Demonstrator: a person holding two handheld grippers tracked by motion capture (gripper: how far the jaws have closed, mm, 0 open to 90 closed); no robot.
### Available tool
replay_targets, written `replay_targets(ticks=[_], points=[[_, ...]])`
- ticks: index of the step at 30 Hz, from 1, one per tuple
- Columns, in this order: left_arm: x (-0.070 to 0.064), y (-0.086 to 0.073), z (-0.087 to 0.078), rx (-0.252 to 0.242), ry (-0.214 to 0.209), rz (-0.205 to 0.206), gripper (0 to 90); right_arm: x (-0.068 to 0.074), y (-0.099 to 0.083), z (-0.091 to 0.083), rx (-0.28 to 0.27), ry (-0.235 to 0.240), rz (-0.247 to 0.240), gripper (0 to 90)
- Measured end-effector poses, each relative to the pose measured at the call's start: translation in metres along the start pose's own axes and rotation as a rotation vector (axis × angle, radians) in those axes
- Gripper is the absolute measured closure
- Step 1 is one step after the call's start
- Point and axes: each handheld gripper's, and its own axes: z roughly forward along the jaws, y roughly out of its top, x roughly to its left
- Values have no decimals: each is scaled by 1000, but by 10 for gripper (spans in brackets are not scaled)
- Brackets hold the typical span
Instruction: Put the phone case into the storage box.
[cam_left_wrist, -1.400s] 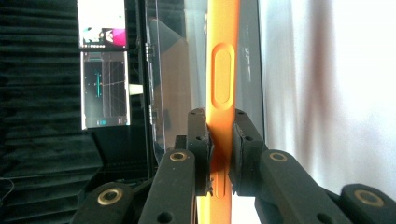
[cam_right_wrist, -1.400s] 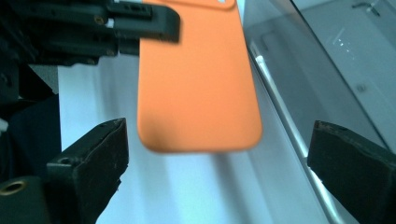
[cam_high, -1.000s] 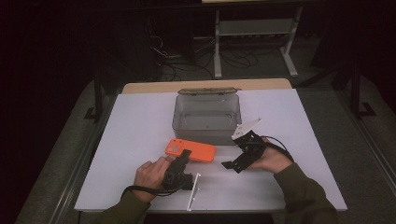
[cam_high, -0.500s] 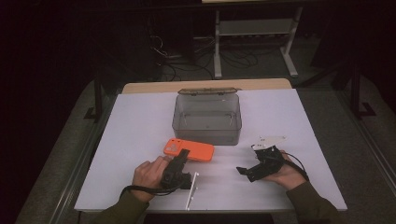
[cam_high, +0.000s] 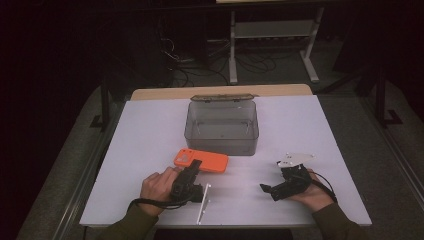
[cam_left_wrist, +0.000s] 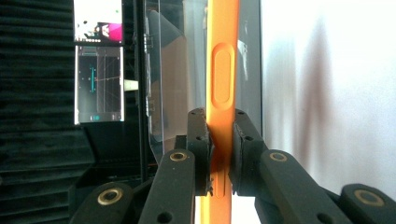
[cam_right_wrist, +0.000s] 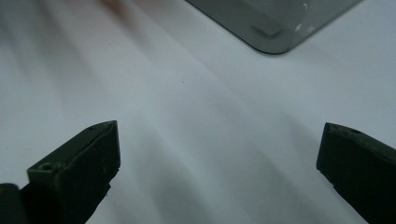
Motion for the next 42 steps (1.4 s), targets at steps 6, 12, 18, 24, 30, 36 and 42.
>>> replay_targets(ticks=[6,12,18,24,30,36,42], points=[[3,-5,1,-15,-29,-72,803,0,0,1,5,2,-8,0],[8,-12,2,-26,-47,-141,803,0,0,1,3,3,-4,0],[13,-17,3,-43,-77,-213,803,0,0,0,3,4,-3,0],[17,-23,3,-49,-96,-271,803,1,1,0,0,5,1,0],[22,-27,3,-71,-125,-337,803,0,1,0,-1,4,0,0],[24,-32,4,-91,-151,-404,803,0,1,-1,-6,1,2,0],[29,-39,5,-119,-188,-484,803,0,1,-1,-6,1,3,0]])
